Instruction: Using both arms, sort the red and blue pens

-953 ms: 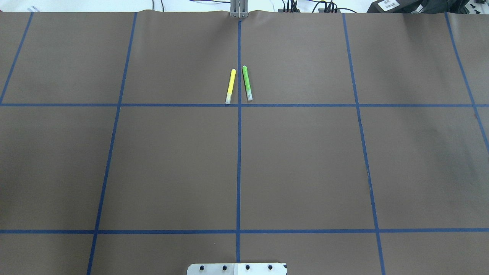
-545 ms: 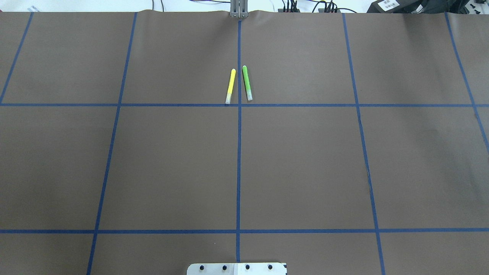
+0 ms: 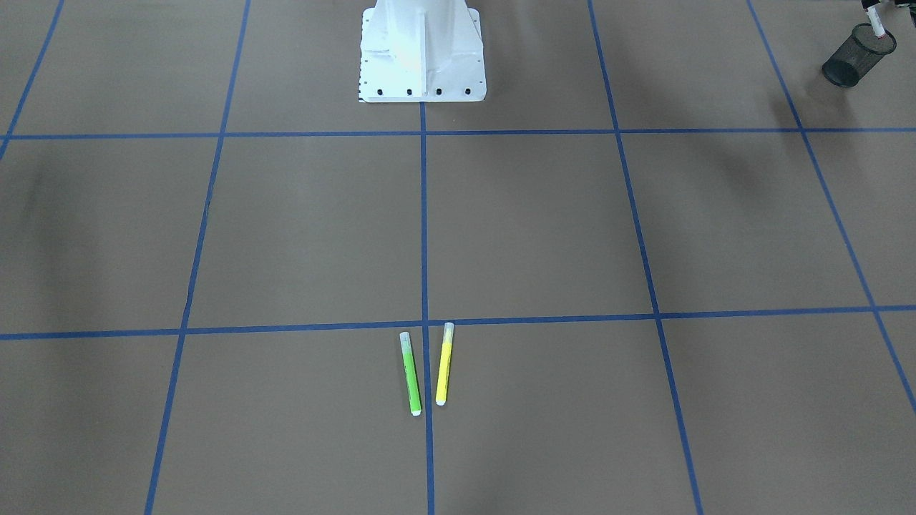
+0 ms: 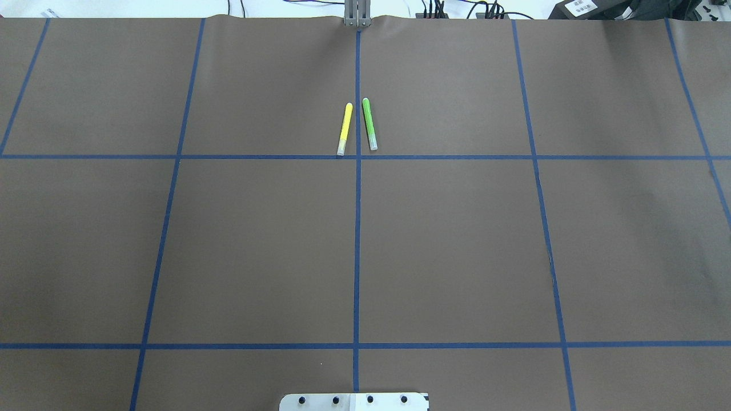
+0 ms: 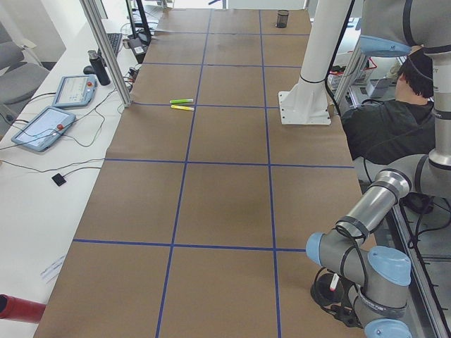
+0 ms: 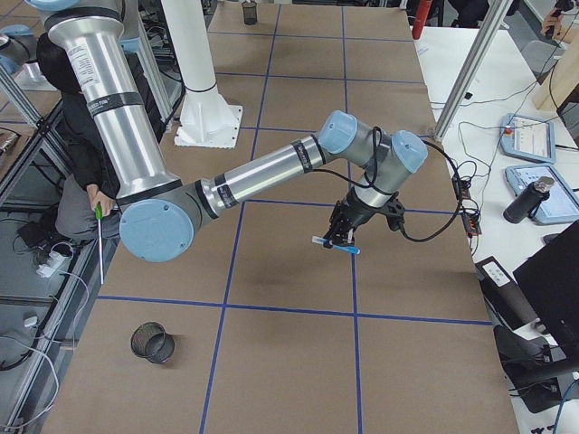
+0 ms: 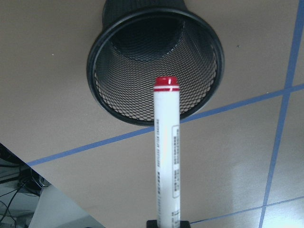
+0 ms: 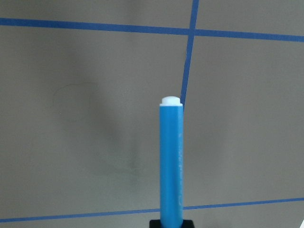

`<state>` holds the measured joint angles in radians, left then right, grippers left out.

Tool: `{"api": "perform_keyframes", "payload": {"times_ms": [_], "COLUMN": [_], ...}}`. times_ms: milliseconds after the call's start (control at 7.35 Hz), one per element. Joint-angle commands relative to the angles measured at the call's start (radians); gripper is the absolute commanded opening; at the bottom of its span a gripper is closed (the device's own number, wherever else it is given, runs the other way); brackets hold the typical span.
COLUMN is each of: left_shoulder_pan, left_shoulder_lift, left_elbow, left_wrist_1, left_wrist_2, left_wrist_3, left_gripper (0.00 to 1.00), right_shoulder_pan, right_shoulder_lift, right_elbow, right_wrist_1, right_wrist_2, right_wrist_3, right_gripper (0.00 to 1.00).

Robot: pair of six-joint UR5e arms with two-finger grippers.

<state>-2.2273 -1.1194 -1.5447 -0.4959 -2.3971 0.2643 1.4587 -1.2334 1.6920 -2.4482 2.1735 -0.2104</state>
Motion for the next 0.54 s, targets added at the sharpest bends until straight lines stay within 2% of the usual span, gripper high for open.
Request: {"api": "perform_keyframes", "payload": {"times_ms": [0, 408], "left_shoulder_pan": [0.000, 0.000], "left_shoulder_lift": [-0.005, -0.049], "left_elbow": [0.015, 0.011], "left_wrist_1": [-0.016, -0.013], "left_wrist_2": [-0.002, -0.002], "left_wrist_3": [0.003, -0.007], "left_gripper": [1.00, 1.00], "right_shoulder_pan": [0.002, 0.012], "right_shoulder_lift": [-0.008, -0.037], "right_elbow": [-0.003, 0.000], "right_wrist_1": [-0.002, -0.002], "right_wrist_2": [0.005, 0.043], "right_wrist_3": [0.000, -0.001], "right_gripper": [0.00, 0.00]}}
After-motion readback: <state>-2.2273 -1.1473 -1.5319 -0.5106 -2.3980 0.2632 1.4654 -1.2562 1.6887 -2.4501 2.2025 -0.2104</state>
